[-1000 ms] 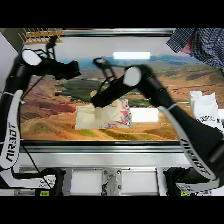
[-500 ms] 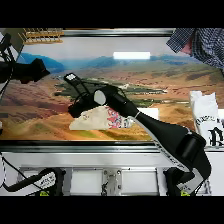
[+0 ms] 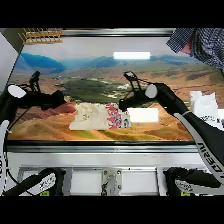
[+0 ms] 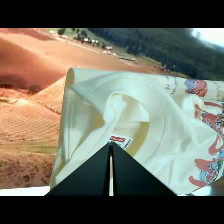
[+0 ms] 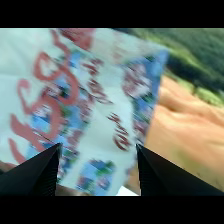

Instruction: Fold the clothes and pants, and hang the long-sleeved shirts on hangers.

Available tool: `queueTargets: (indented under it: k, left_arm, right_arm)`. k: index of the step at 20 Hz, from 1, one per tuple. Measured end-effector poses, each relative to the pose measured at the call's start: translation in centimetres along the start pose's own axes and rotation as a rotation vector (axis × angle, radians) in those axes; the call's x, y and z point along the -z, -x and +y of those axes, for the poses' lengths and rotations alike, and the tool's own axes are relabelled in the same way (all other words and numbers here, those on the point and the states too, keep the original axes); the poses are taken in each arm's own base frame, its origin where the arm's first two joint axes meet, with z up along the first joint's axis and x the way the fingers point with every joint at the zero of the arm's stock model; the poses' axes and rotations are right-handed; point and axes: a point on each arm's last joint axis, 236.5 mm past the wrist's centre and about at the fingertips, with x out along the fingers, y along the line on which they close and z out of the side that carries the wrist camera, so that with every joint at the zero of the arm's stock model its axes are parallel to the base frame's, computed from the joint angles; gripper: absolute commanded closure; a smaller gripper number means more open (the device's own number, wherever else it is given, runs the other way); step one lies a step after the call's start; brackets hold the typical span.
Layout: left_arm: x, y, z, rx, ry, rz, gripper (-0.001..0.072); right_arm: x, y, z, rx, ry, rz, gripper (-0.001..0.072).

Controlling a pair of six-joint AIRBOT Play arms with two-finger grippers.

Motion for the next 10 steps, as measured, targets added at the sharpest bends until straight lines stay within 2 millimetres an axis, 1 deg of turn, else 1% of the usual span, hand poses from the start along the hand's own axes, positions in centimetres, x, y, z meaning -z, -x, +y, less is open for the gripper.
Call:
queueTargets:
  k: [1, 2, 3, 4, 6, 7, 8, 9, 10]
  left_arm:
    - [0.4, -0.8, -0.1, 0.001, -0.004, 0.014, 0.07]
    - [0.7, -1.7, -0.2, 0.0, -0.005, 0.024, 0.0699]
    - [0.9, -2.4, -0.1, -0.003, -0.005, 0.033, 0.0699]
    - [1.1, -3.2, 0.0, -0.006, -0.004, 0.044, 0.0699]
    - [1.7, -4.7, 0.3, -0.014, 0.001, 0.073, 0.0698]
    - [1.9, -5.4, 0.4, -0.015, 0.01, 0.086, 0.0572]
    - [2.1, -6.0, 0.4, -0.011, 0.02, 0.097, 0.0209]
    - [2.3, -6.5, 0.3, -0.004, 0.032, 0.108, 0.0087]
    - [2.4, -6.8, 0.2, 0.001, 0.046, 0.114, 0.0088]
  right_arm:
    - [1.6, -0.1, -2.0, 0.019, -0.049, 0.026, 0.0202]
    - [3.2, -0.3, -3.7, 0.028, -0.1, 0.051, 0.0201]
    - [4.4, -0.4, -4.7, 0.033, -0.138, 0.072, 0.0202]
    - [5.3, -0.5, -5.5, 0.037, -0.168, 0.084, 0.0202]
    - [6.4, -0.6, -6.3, 0.035, -0.202, 0.096, 0.0202]
    - [6.6, -0.6, -6.5, 0.033, -0.214, 0.095, 0.0202]
    - [6.7, -0.7, -6.5, 0.029, -0.223, 0.093, 0.0202]
    - [6.7, -0.7, -6.6, 0.025, -0.231, 0.09, 0.0202]
    - [6.7, -0.7, -6.5, 0.02, -0.238, 0.088, 0.0202]
